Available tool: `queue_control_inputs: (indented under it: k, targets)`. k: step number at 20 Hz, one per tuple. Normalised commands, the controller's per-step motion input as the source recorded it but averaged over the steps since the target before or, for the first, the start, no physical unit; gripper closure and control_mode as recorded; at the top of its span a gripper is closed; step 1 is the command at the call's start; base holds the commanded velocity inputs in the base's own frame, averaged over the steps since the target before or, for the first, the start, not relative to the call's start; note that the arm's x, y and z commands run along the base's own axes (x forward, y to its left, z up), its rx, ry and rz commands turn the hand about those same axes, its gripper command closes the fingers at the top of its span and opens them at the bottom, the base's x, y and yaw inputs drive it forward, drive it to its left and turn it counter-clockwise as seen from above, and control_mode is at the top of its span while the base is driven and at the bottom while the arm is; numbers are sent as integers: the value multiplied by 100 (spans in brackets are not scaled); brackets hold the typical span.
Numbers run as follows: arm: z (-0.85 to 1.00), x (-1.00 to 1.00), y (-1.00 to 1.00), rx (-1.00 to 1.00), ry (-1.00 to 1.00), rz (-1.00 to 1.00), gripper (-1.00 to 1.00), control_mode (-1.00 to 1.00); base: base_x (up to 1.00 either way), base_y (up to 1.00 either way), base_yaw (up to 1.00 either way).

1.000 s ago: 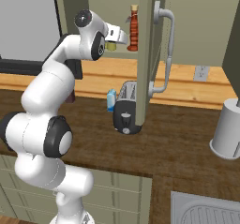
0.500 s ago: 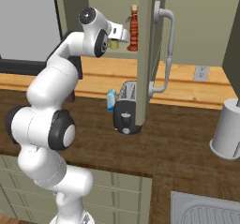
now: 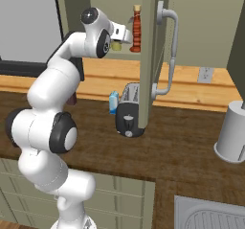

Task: Put the shaker and condiment bottle from the counter next to their counterparts in the cabinet.

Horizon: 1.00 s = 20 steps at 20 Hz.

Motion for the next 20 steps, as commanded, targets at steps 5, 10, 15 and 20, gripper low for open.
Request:
queue_control_inputs:
  k: [5,10,15,20]
  targets:
    - [-10,-2,0,0,0,0,-100,-100,0,0,0]
    - [-1,-10,0,0,0,0,-100,-100,0,0,0]
    - [0,-21,0,0,0,0,-100,-100,0,0,0]
    - [0,-45,0,0,-7,0,-100,-100,0,0,0]
